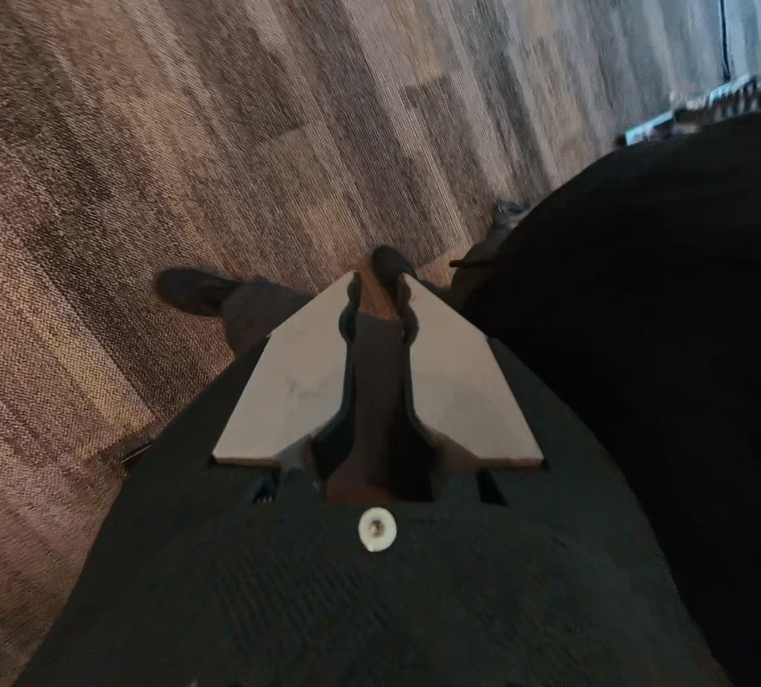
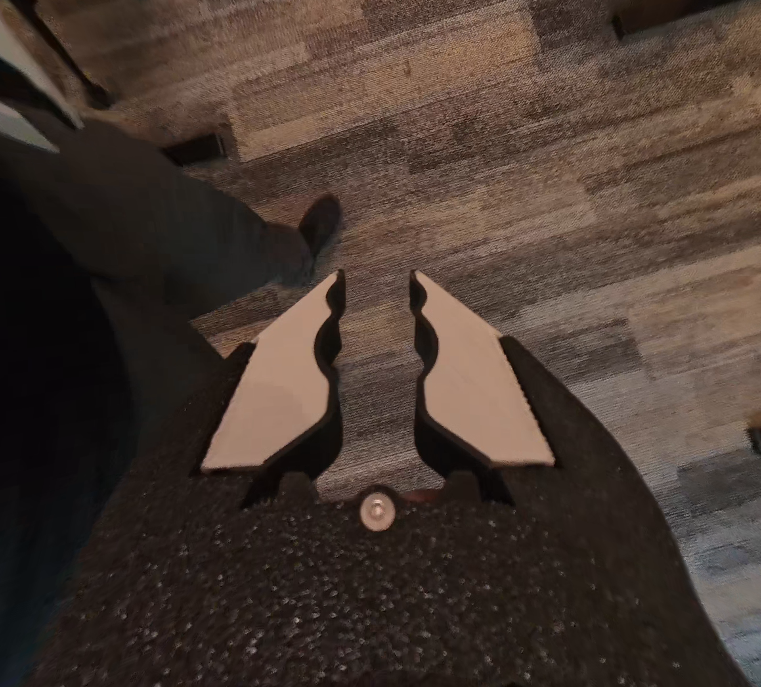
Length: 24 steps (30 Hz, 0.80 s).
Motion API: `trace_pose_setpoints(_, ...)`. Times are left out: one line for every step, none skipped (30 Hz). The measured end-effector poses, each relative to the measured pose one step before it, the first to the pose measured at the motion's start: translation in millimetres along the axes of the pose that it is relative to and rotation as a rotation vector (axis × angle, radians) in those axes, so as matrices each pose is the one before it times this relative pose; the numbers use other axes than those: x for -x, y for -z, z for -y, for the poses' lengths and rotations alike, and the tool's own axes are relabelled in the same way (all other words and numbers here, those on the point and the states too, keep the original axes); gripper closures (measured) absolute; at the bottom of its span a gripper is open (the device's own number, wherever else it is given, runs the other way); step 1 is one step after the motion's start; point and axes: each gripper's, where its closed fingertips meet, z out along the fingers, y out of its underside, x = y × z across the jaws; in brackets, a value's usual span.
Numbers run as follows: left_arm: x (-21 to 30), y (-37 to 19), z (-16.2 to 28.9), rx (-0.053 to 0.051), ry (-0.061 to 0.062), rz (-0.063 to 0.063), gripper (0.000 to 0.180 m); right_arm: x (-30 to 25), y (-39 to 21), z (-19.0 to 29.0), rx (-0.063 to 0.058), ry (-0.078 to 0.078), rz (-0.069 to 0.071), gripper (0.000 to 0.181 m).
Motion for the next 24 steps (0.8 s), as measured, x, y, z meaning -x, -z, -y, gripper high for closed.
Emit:
trace_pose_setpoints(16.83, -3.58, 8.22, -0.0272, 0.0294, 0.0087, 0.166, -17.54, -18.74, 16.68, 0.0094, 0.0000, 0.0067, 0.150)
trace_pose_setpoints(16.29, -2.81, 8.66, -0.0285, 0.0296, -0.0039, 0.166, -13.69, -20.95, 17.15, 0.0099, -0.0094, 0.0132, 0.151)
trace_pose_setpoints(16.22, -2.16, 8.75, -0.0244, 0.0276, -0.0153, 0.166, -10.55, -22.89, 17.11, 0.0141, -0.0218, 0.0161, 0.151)
trace_pose_setpoints(17.24, -1.33, 9.23, -0.0179, 0.0145, -0.0221, 0.165, -7.44, -24.00, 17.57, 0.0148, -0.0346, 0.0174, 0.151)
trace_pose_setpoints(22.07, 0.90, 10.78, -0.0102, -0.0158, -0.0075, 0.165, -4.42, -23.87, 18.30, 0.0136, -0.0392, 0.0178, 0.151)
trace_pose_setpoints(28.88, 4.05, 12.63, -0.0005, -0.0226, 0.0170, 0.165, -2.52, -22.70, 18.24, 0.0185, -0.0273, 0.0121, 0.151)
trace_pose_setpoints(29.16, 5.97, 13.61, 0.0034, -0.0153, 0.0004, 0.165, -2.82, -20.39, 16.51, 0.0314, -0.0067, -0.0046, 0.151)
trace_pose_setpoints(30.09, 8.78, 14.42, 0.0115, -0.0100, -0.0013, 0.164, -2.38, -17.09, 16.21, 0.0366, 0.0026, -0.0147, 0.151)
trace_pose_setpoints(31.62, 12.06, 17.45, 0.0001, -0.0210, 0.0073, 0.162, 1.95, -13.59, 18.66, 0.0254, 0.0096, 0.0073, 0.151)
trace_pose_setpoints(33.81, 13.73, 18.81, -0.0116, -0.0367, 0.0205, 0.162, 4.31, -11.05, 21.23, 0.0137, 0.0290, 0.0260, 0.151)
trace_pose_setpoints(36.86, 13.81, 16.19, -0.0023, -0.0399, 0.0353, 0.162, -0.07, -9.60, 20.55, 0.0208, 0.0574, 0.0090, 0.151)
trace_pose_setpoints(38.81, 13.31, 12.28, 0.0120, -0.0328, 0.0423, 0.161, -5.90, -8.32, 18.86, 0.0336, 0.0729, -0.0115, 0.151)
trace_pose_setpoints(39.76, 12.83, 10.26, 0.0098, -0.0165, 0.0462, 0.158, -8.78, -6.66, 20.20, 0.0252, 0.0617, -0.0140, 0.151)
trace_pose_setpoints(39.17, 11.89, 9.93, -0.0052, 0.0056, 0.0437, 0.155, -9.08, -5.32, 23.53, 0.0002, 0.0342, -0.0011, 0.151)
trace_pose_setpoints(36.90, 9.83, 9.85, -0.0225, 0.0262, 0.0322, 0.153, -8.39, -5.55, 25.86, -0.0181, 0.0114, 0.0144, 0.151)
trace_pose_setpoints(33.87, 6.97, 8.28, -0.0269, 0.0430, 0.0201, 0.150, -8.73, -7.22, 25.85, -0.0213, 0.0046, 0.0193, 0.151)
trace_pose_setpoints(31.63, 4.06, 5.19, -0.0182, 0.0544, 0.0160, 0.145, -10.17, -9.91, 24.57, -0.0153, 0.0080, 0.0149, 0.150)
trace_pose_setpoints(30.25, 1.69, 2.28, -0.0122, 0.0593, 0.0208, 0.142, -11.23, -12.34, 23.13, -0.0071, 0.0132, 0.0138, 0.151)
trace_pose_setpoints(28.29, -0.40, -0.22, -0.0119, 0.0599, 0.0228, 0.138, -12.15, -14.12, 22.88, -0.0033, 0.0140, 0.0153, 0.150)
trace_pose_setpoints(26.03, -2.31, -3.75, -0.0025, 0.0654, 0.0210, 0.134, -12.22, -15.11, 23.30, -0.0036, 0.0107, 0.0203, 0.149)
trace_pose_setpoints(23.66, -3.17, -7.04, 0.0104, 0.0723, 0.0182, 0.133, -12.14, -15.69, 24.19, -0.0043, 0.0090, 0.0268, 0.149)
trace_pose_setpoints(21.38, -2.80, -8.09, 0.0149, 0.0769, 0.0158, 0.133, -12.25, -15.50, 25.05, -0.0050, 0.0124, 0.0299, 0.149)
trace_pose_setpoints(18.65, -1.35, -7.46, 0.0155, 0.0712, 0.0100, 0.133, -12.86, -15.19, 26.24, -0.0072, 0.0192, 0.0305, 0.149)
trace_pose_setpoints(17.65, 0.75, -6.97, 0.0194, 0.0617, 0.0153, 0.133, -13.60, -14.57, 26.99, -0.0100, 0.0249, 0.0308, 0.149)
